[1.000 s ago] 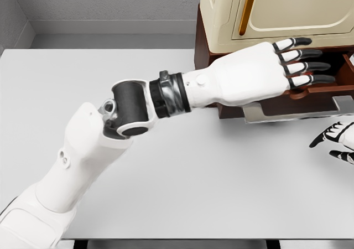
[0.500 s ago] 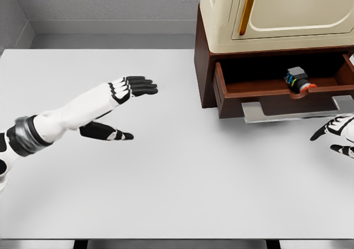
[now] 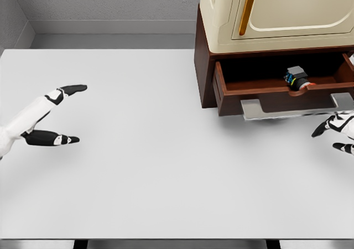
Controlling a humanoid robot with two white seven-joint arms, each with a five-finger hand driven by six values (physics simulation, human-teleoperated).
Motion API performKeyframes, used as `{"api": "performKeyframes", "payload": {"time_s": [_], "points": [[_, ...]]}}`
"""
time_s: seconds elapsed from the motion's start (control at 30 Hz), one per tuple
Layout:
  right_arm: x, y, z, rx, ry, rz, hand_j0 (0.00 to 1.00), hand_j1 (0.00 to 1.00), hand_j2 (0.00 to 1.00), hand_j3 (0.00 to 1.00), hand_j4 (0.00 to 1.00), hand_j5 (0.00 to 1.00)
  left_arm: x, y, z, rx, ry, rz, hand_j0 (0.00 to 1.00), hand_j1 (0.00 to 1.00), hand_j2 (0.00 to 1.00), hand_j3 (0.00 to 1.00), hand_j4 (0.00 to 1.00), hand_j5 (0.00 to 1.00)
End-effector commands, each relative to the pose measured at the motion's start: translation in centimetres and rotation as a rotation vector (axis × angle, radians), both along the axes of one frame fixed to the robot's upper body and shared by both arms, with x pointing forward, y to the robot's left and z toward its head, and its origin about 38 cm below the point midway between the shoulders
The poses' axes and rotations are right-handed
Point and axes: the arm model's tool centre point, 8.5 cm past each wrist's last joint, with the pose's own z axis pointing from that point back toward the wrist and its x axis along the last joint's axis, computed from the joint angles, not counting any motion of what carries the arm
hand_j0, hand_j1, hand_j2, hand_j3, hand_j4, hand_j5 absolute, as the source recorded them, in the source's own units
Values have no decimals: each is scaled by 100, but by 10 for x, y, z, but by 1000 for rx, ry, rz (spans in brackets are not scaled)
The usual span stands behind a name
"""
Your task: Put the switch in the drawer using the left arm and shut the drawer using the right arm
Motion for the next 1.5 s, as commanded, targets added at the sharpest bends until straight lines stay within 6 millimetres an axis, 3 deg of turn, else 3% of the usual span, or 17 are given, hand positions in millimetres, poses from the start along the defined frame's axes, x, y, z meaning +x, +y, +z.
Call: {"api": "performKeyframes", "payload": {"time_s": [0.0, 0.13, 0.4, 0.53, 0.7, 0.83, 0.97, 1.13, 1.23, 1.47], "points": [[3, 9, 13, 140, -18, -26, 63, 63, 63, 63, 63, 63, 2, 7, -12, -3, 35, 30, 100, 100, 100, 100, 100, 100], [6, 14, 22, 158, -42, -14, 63, 63, 63, 63, 63, 63, 6, 8, -7, -7, 21, 32, 100, 100, 100, 100, 100, 100], [6, 10, 18, 142, -28, -20, 66, 66, 66, 66, 66, 66, 4, 4, -5, -2, 12, 21, 100, 100, 100, 100, 100, 100], [4, -15, 2, 82, 0, -86, 66, 66, 66, 66, 66, 66, 2, -2, -5, -10, 7, 12, 100, 100, 100, 100, 100, 100], [-10, -21, -21, 33, 74, -88, 66, 66, 66, 66, 66, 66, 2, -3, -5, -12, 6, 10, 100, 100, 100, 100, 100, 100], [-10, -11, -16, 38, 61, -56, 67, 67, 67, 67, 67, 67, 3, -3, -5, -13, 5, 10, 100, 100, 100, 100, 100, 100], [-12, 17, -7, 76, 40, 20, 66, 66, 66, 66, 66, 66, 2, -7, -1, -11, -8, -1, 100, 100, 100, 100, 100, 100], [-12, 19, -6, 81, 38, 25, 64, 64, 64, 64, 64, 64, 1, -7, -2, -11, -5, -1, 100, 100, 100, 100, 100, 100], [-4, 19, 7, 106, -12, 18, 65, 65, 65, 65, 65, 65, 1, -7, -2, -13, -5, -1, 100, 100, 100, 100, 100, 100], [4, 20, 17, 118, -57, 16, 66, 66, 66, 66, 66, 66, 0, -7, -3, -13, -3, -1, 100, 100, 100, 100, 100, 100]]}}
